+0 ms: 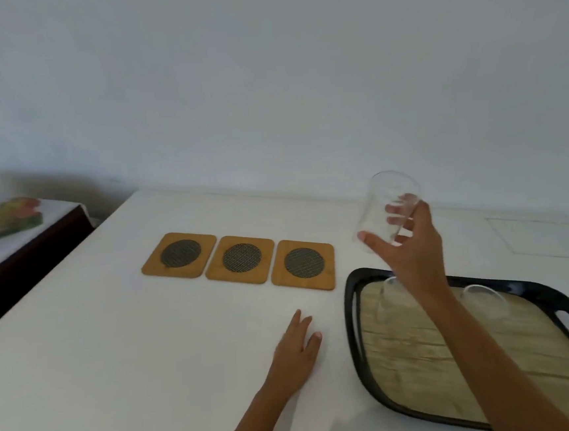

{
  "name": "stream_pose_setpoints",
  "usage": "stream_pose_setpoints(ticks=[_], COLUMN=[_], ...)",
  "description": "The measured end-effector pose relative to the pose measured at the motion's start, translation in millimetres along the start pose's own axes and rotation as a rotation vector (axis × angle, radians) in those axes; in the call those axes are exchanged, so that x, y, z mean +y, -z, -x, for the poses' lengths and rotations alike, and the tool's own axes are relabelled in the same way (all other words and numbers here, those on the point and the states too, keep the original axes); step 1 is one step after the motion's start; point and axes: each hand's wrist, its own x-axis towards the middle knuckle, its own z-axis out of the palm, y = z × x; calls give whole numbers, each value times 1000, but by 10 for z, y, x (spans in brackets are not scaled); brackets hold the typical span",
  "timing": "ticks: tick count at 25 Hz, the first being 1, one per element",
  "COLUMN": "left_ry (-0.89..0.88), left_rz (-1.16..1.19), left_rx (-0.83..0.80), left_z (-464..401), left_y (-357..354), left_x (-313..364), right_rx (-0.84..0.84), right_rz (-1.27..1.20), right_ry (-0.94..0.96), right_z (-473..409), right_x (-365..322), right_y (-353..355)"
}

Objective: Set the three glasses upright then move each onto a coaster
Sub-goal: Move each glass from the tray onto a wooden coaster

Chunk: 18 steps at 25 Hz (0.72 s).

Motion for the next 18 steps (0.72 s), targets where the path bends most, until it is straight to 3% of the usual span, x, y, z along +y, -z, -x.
stream_pose_setpoints(ticks=[3,7,11,18], left_ry=[24,-225,-322,-259], left_rz=[355,542,440,322], left_rx=[42,81,92,246], left_z=[39,-48,-13,-336], left_y=[602,1495,1518,1896], left_x=[35,-375,-314,-814], right_rx=[-84,-154,-231,-454], right_rz=[17,34,73,210], right_ry=[1,-30,-73,-50], right_z=[374,884,1120,1145], right_x=[-109,-191,-26,268], right_y=[-668,-1805,-1978,-2443])
